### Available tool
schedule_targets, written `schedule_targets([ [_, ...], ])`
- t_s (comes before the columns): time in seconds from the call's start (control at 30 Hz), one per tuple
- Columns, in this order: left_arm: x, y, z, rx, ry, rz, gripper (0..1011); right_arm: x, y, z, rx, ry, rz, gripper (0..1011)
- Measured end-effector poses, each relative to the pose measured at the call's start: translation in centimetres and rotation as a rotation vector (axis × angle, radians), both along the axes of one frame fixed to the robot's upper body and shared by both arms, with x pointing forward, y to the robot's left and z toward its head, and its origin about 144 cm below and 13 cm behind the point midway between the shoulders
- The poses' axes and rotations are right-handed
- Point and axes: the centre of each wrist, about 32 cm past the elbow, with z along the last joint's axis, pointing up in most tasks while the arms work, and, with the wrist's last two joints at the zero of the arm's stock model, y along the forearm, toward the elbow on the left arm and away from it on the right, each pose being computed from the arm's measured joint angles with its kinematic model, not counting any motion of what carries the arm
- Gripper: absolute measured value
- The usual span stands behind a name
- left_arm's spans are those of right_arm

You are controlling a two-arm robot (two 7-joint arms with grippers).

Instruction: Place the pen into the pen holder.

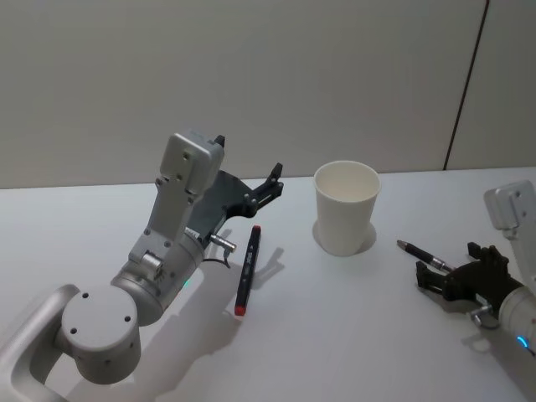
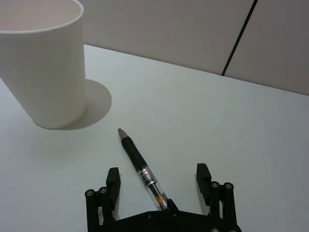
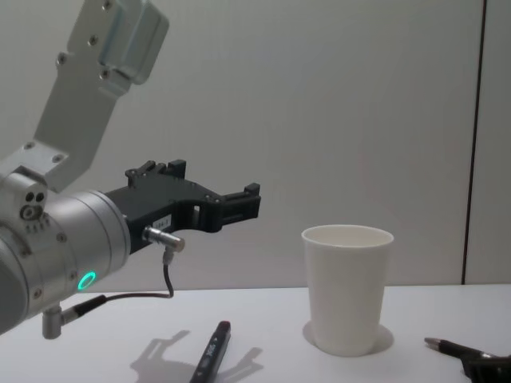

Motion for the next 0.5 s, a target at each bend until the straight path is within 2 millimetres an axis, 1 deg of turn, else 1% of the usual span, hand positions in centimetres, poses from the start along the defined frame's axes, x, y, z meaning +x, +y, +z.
schedule_targets([
  [0.1, 0.00, 0.00, 0.00, 0.000, 0.000, 0.000, 998, 0.03, 0.05, -0.04, 0.001, 0.001, 0.002, 997],
  [0.27, 0.00, 0.00, 0.00, 0.000, 0.000, 0.000, 998, 0.06, 0.12, -0.12, 0.003, 0.004, 0.007, 875],
  [0.3, 0.00, 0.00, 0.00, 0.000, 0.000, 0.000, 998, 0.06, 0.14, -0.13, 0.003, 0.004, 0.008, 863],
  [0.37, 0.00, 0.00, 0.00, 0.000, 0.000, 0.000, 998, 0.07, 0.19, -0.17, 0.003, 0.005, 0.010, 792],
  [0.43, 0.00, 0.00, 0.00, 0.000, 0.000, 0.000, 999, 0.08, 0.20, -0.19, 0.003, 0.006, 0.011, 753],
  [0.5, 0.00, 0.00, 0.00, 0.000, 0.000, 0.000, 998, 0.09, 0.19, -0.21, 0.002, 0.006, 0.011, 739],
])
